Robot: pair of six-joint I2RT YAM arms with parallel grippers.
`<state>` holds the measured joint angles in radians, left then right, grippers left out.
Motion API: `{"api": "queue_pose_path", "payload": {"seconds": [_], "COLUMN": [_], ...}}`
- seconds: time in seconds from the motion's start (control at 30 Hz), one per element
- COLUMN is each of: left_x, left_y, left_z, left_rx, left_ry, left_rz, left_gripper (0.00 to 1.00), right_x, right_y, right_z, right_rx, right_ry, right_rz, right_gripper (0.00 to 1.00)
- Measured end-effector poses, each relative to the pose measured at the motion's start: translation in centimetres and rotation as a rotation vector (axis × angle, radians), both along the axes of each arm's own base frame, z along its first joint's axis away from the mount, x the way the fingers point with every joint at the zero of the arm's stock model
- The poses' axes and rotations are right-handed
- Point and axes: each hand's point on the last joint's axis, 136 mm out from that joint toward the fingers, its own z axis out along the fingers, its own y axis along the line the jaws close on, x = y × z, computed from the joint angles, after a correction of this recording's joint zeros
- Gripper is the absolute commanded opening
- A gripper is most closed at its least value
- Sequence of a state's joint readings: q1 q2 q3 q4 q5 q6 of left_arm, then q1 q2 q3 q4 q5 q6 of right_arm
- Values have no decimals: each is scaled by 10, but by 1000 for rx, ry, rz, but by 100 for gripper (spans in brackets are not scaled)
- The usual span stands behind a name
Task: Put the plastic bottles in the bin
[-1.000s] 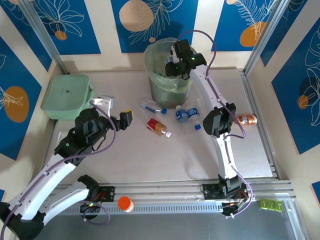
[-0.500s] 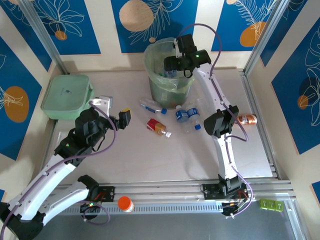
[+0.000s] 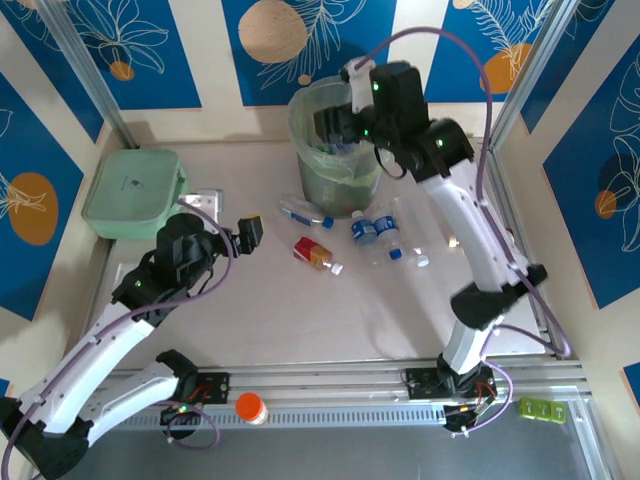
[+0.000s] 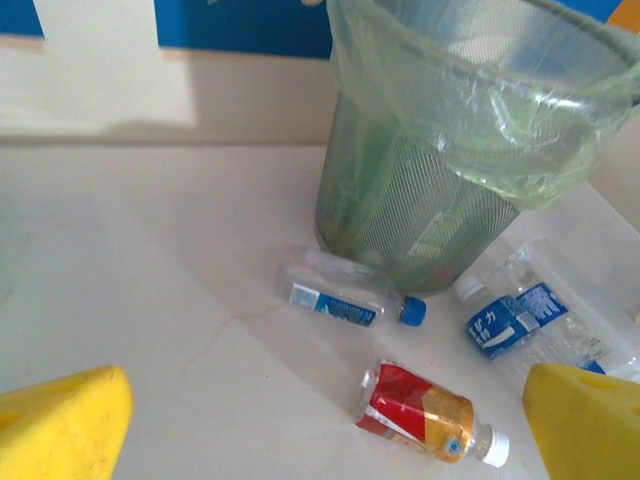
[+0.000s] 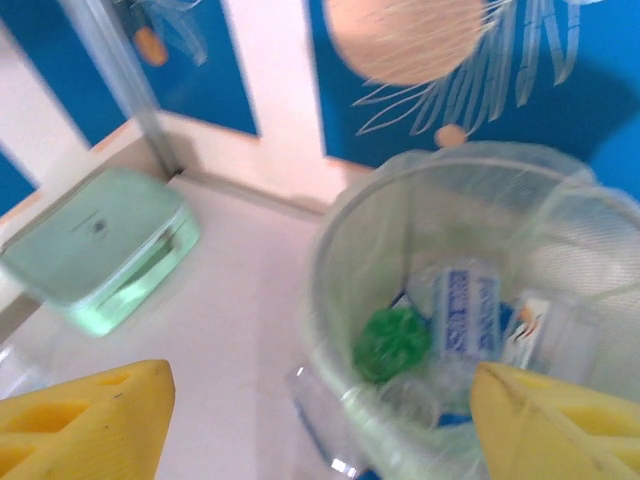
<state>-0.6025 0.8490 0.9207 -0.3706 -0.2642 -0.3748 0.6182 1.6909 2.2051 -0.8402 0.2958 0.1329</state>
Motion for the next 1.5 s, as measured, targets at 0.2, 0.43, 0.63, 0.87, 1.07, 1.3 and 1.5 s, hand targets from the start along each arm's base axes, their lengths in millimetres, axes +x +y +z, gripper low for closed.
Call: {"api": "queue_pose_path", "payload": {"seconds": [0.2,0.43,0.63,0.87,1.07,1.3,1.5], "left_x": [-6,-14,-38,-42,-41,-46,-47], "left_y": [-6,-14,8,3,-4,-2,-3], "left_z": [-30,-118,-209,-203,-174,-171,-171], "left_rx": [-68,-137,-254,-399,-423,-390,-387], "left_ry": [163,465,729,698,590,573,577], "left_rz": [20,77,182,115,16,-11,-18], "left_gripper": [99,100,98,99,100,100,100], "right_x": [-71,-104,-99,-76,-60,-55,-55], "right_y": [16,11,16,30,43,45,43], "right_z": [-58,-168,-239,-320,-361,-390,-411], "right_rx": [-55,-185,-283,-368,-407,-459,-498], "right_ry": [41,213,362,568,664,707,736], "right_rz": [156,205,215,222,228,232,229], "right_gripper": [76,76,76,83,85,80,69]}}
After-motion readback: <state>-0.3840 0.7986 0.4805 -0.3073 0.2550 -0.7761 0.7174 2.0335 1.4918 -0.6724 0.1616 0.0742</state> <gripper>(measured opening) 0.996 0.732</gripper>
